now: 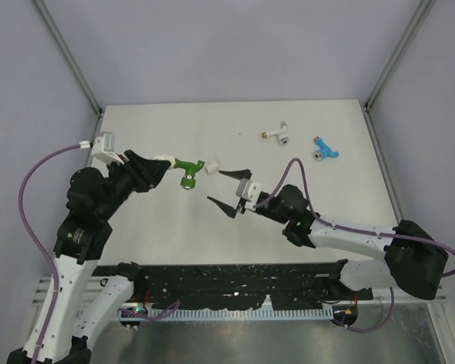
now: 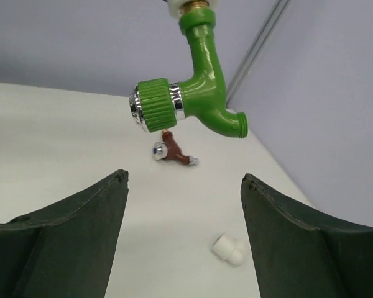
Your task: Install the water faucets
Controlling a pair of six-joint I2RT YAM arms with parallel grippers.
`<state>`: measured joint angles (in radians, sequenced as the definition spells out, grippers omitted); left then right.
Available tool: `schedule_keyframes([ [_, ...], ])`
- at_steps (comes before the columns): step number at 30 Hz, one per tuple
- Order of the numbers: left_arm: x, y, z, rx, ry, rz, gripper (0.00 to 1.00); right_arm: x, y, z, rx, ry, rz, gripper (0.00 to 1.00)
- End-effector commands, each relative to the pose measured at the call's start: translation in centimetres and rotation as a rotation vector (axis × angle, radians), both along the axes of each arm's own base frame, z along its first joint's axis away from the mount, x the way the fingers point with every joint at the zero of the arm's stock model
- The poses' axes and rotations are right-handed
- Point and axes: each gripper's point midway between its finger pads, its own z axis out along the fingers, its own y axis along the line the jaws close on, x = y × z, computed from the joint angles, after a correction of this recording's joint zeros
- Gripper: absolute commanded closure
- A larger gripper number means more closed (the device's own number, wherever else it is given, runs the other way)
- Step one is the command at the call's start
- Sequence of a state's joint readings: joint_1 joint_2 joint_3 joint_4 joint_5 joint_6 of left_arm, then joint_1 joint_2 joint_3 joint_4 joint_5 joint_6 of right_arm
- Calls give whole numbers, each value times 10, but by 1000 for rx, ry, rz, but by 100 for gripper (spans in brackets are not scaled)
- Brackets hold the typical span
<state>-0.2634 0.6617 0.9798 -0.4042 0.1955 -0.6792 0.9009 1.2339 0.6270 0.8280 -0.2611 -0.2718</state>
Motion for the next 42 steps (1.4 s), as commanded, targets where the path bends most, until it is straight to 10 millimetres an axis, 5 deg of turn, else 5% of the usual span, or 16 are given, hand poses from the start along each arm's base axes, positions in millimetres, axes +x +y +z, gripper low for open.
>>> schedule_keyframes([
  [1, -9, -6, 9, -36, 53, -38, 100, -2, -8, 42, 6, -547, -179, 22],
  [12, -21, -19, 12, -72, 108, -119, 100, -14, 3, 51, -16, -891, -360, 21],
  [26, -28, -26, 17, -96, 114, -171, 100, -12, 23, 62, -32, -934, -381, 40],
  [36, -30, -39, 24, -111, -22, -267, 100, -27, 14, 76, 120, -766, -284, 75],
  [42, -34, -44, 30, -73, -240, -328, 100, -46, 17, 80, 189, -420, -2, 87],
])
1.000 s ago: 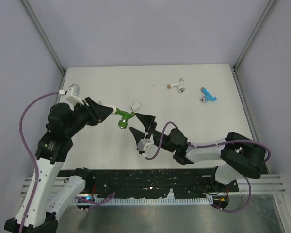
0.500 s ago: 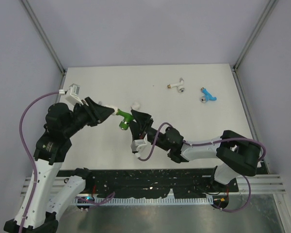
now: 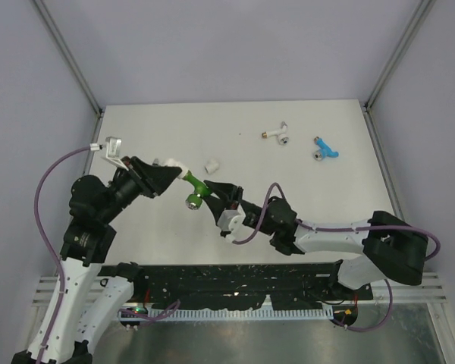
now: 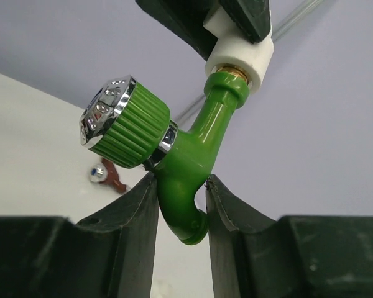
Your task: Install the water faucets
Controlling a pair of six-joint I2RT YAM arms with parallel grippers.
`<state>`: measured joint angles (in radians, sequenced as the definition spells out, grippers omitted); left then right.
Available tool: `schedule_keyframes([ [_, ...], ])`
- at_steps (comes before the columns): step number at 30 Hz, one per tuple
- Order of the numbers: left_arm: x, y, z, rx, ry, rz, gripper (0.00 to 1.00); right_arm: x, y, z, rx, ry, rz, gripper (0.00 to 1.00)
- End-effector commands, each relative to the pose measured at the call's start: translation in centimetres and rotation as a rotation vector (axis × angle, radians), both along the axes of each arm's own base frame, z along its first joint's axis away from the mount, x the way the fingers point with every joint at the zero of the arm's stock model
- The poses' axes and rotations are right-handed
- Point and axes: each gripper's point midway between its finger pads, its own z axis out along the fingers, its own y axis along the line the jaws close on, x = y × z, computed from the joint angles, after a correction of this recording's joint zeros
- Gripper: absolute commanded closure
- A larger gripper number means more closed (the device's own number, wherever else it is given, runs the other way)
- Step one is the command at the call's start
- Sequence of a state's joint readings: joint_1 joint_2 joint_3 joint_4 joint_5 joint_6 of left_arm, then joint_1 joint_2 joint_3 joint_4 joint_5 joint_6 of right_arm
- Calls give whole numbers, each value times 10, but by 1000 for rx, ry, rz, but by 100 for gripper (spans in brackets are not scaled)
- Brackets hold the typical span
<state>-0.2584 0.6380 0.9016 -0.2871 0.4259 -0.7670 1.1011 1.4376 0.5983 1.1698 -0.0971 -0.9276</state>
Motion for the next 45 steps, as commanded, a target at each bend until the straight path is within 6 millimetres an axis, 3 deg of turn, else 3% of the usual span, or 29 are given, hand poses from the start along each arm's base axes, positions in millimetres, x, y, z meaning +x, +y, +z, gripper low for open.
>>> schedule_keyframes([
  [1, -13, -11, 30, 8, -276, -105, 100, -24, -21, 76, 263, 213, 229, 87],
  [2, -13, -12, 32, 10, -311, -111, 100, -33, -21, 79, 276, 295, 317, 89],
  [3, -14, -11, 33, 7, -347, -109, 100, -28, -25, 82, 288, 342, 331, 90],
  [6, -22, -12, 44, -40, -475, -120, 100, -37, -34, 93, 345, 507, 479, 93],
  [14, -44, -4, 63, -273, -686, -119, 100, -25, -56, 120, 541, 867, 760, 95],
  [18, -44, 7, 64, -357, -723, -64, 100, -14, -54, 124, 606, 1068, 872, 95],
  [24, -41, 19, 61, -419, -741, 1, 100, 20, -47, 105, 678, 1320, 794, 90],
  [29, -36, 25, 58, -445, -734, 43, 100, 40, -37, 79, 690, 1501, 705, 73],
  [31, -35, 27, 57, -451, -729, 52, 100, 44, -36, 72, 693, 1521, 681, 72],
  [37, -8, 37, 38, -455, -564, 165, 100, 53, -41, 59, 675, 1480, 593, 41],
  [39, 4, 41, 26, -417, -482, 220, 100, 54, -47, 57, 656, 1427, 536, 37],
  [45, 26, 53, -3, -324, -209, 357, 100, 66, -73, 47, 519, 1072, 249, 24],
])
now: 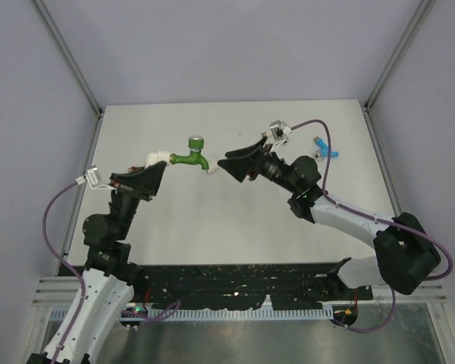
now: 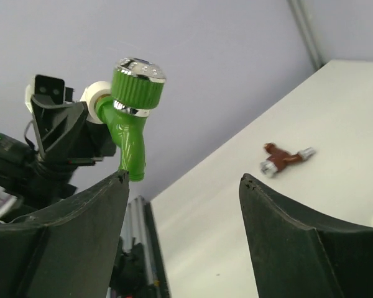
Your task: Install the water faucets
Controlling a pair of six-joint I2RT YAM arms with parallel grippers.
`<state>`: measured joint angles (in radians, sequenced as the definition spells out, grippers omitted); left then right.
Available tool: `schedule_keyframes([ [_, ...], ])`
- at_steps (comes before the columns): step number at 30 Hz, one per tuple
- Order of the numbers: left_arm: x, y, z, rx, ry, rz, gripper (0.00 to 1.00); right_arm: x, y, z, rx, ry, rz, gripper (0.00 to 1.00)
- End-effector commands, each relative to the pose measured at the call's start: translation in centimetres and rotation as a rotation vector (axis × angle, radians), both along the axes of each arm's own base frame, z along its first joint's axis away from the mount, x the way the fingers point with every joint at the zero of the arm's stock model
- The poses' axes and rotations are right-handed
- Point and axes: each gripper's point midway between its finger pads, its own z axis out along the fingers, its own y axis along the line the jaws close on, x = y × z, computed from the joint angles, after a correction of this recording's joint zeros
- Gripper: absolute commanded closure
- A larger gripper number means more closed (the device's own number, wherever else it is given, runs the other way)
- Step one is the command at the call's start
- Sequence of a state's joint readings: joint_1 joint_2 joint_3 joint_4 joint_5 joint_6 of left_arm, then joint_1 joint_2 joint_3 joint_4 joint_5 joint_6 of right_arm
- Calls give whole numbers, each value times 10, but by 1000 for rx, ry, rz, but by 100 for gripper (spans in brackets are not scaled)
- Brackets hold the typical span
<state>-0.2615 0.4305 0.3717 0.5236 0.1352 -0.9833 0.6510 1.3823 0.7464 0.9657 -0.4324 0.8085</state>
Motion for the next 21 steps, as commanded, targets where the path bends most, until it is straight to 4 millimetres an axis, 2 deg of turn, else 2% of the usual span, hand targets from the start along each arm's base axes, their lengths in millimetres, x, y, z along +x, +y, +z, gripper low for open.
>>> schedule_keyframes([
  [1, 13, 17, -7, 13, 196, 107, 100, 6, -27, 15, -172, -343, -205, 23],
  [6, 16, 11, -26, 25, 396, 75, 100, -7, -35, 19, -346, -719, -304, 16],
  [8, 15, 6, -25, 15, 447, 47, 100, -19, -31, 18, -407, -870, -326, 15],
  [11, 15, -4, -25, 0, 505, -13, 100, -23, -32, 16, -512, -1104, -407, 14],
  [17, 14, -21, -21, -24, 575, -114, 100, -44, -21, 12, -603, -1445, -447, 13],
  [21, 12, -23, -19, -39, 588, -133, 100, -56, -11, 12, -613, -1545, -447, 12],
])
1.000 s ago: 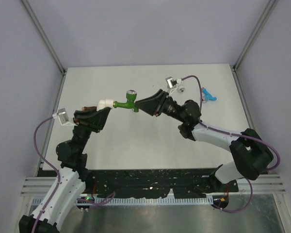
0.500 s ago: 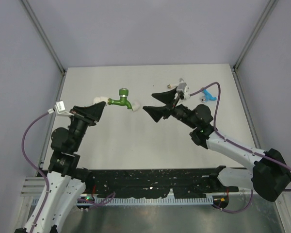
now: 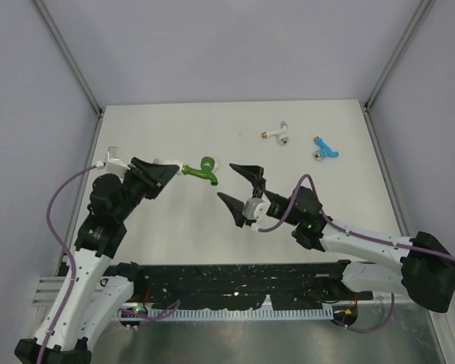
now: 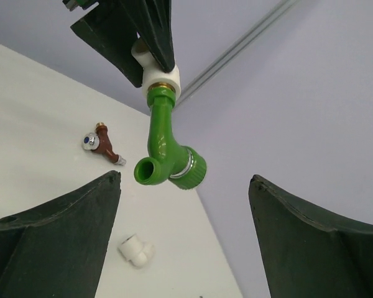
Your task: Install the water faucets
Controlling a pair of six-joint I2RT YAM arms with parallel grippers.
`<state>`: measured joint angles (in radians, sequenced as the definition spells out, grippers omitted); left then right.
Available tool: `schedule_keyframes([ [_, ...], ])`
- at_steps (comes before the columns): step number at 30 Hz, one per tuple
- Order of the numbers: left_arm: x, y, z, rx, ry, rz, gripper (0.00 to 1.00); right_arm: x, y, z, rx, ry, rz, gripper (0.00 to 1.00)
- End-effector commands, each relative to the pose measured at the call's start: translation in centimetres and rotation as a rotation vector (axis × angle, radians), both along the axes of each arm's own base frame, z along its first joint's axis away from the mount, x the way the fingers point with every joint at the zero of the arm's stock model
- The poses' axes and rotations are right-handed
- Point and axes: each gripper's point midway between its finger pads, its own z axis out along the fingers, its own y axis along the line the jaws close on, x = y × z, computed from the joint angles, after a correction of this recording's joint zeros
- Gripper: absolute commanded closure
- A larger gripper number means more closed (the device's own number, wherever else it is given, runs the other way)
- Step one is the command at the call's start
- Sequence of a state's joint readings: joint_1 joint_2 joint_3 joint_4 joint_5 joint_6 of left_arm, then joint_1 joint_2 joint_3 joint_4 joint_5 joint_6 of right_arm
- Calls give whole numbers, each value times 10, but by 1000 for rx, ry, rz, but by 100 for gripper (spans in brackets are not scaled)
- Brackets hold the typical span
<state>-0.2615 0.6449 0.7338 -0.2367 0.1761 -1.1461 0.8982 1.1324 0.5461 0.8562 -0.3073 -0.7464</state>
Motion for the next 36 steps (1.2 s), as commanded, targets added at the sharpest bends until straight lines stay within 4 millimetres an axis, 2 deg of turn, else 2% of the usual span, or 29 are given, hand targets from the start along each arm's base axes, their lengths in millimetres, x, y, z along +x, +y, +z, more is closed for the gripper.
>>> schedule_keyframes([
  [1, -11, -8, 38, -78, -63, -52, 100, -7, 1, 30, -1, -286, -58, 12],
  [7, -16, -13, 47, -116, -72, -88, 100, -5, 19, 21, -86, -315, -39, 14],
  [14, -23, -20, 55, -131, -90, -138, 100, 3, 32, 21, -78, -310, -40, 20],
  [21, -27, -24, 58, -133, -106, -174, 100, 13, 42, 23, -63, -290, -54, 28],
  [25, -28, -27, 62, -131, -133, -196, 100, 10, 49, 26, -33, -212, -5, 35],
  [27, -27, -28, 65, -135, -159, -202, 100, 9, 53, 24, -32, -149, 21, 42],
  [29, -27, -28, 68, -137, -187, -208, 100, 7, 54, 23, -14, -81, 47, 56],
  [30, -27, -29, 72, -138, -213, -211, 100, 6, 55, 24, 10, -27, 63, 71],
  [31, -27, -29, 71, -135, -221, -211, 100, 3, 54, 25, 24, -6, 80, 82],
  [33, -27, -29, 78, -134, -277, -214, 100, -2, 54, 30, 67, 80, 122, 92],
  [36, -26, -28, 82, -129, -363, -214, 100, -8, 54, 39, 153, 272, 197, 95],
])
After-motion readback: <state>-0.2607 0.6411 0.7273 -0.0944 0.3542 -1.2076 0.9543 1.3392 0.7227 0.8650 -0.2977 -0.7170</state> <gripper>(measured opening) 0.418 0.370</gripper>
